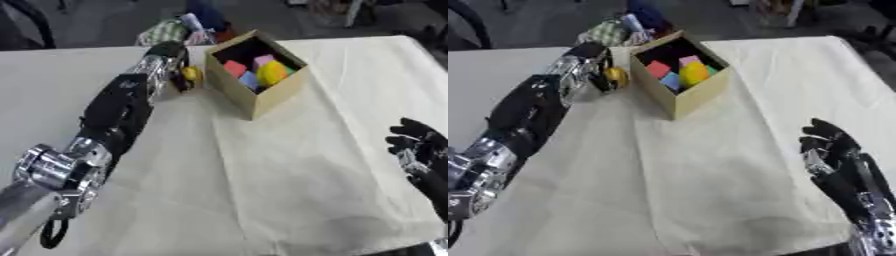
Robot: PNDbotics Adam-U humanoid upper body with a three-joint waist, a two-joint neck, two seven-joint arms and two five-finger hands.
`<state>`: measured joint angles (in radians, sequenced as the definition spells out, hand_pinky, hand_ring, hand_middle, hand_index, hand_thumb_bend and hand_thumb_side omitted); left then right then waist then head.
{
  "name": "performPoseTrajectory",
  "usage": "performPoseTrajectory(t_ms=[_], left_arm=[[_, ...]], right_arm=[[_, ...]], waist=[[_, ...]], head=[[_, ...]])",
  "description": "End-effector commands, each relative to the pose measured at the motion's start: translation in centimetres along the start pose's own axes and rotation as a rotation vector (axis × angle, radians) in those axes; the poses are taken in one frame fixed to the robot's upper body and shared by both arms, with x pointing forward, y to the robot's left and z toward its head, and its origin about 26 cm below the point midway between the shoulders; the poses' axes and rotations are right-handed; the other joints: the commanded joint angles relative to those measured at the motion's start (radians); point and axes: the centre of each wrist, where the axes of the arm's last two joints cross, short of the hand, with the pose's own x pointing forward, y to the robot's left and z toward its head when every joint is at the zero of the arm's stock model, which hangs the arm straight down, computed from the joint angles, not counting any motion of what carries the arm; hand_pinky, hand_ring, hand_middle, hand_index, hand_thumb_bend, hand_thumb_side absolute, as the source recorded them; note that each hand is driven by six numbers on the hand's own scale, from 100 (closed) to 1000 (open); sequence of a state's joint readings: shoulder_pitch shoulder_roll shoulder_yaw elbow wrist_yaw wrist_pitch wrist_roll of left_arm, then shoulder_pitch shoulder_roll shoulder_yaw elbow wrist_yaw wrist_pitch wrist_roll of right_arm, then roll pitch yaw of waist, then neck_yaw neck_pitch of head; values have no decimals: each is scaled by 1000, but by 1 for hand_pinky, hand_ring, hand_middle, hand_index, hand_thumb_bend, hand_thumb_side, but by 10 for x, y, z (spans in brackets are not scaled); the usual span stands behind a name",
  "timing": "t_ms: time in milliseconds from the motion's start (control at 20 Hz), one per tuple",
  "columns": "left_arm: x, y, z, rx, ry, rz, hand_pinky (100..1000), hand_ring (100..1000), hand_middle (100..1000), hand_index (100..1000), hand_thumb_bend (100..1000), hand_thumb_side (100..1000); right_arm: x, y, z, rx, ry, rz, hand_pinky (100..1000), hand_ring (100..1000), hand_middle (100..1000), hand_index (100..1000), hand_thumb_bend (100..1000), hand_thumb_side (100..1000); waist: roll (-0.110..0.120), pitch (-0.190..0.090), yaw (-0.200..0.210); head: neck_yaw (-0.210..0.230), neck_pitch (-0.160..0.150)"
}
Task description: Pick up objects on the table and place them in the box.
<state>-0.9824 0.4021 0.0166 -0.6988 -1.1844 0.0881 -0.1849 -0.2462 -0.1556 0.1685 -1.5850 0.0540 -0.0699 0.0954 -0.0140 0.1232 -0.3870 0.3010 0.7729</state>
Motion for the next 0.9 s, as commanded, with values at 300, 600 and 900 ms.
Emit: performPoseTrajectory(t_ms=[300, 600, 900], left_arm=[[25, 133, 34, 458, -183, -95, 478, 427, 402, 575, 345, 100], [64, 95, 20, 352, -279, -74, 540, 492, 470, 649, 352, 100], [77, 36, 5, 204, -280, -19, 589, 564, 546, 717, 314, 110]], right_arm=[[4, -8, 0, -12, -10, 23, 779, 784, 774, 881, 100, 433], [5, -5, -3, -1, -17, 15, 779, 784, 774, 882, 100, 432], [7, -2, -5, 9, -25, 6, 779, 784, 774, 881, 100, 435]], waist=[[9, -24, 5], [1, -19, -15], [0, -12, -33]], head=[[-14, -3], [-6, -3], [3, -3]])
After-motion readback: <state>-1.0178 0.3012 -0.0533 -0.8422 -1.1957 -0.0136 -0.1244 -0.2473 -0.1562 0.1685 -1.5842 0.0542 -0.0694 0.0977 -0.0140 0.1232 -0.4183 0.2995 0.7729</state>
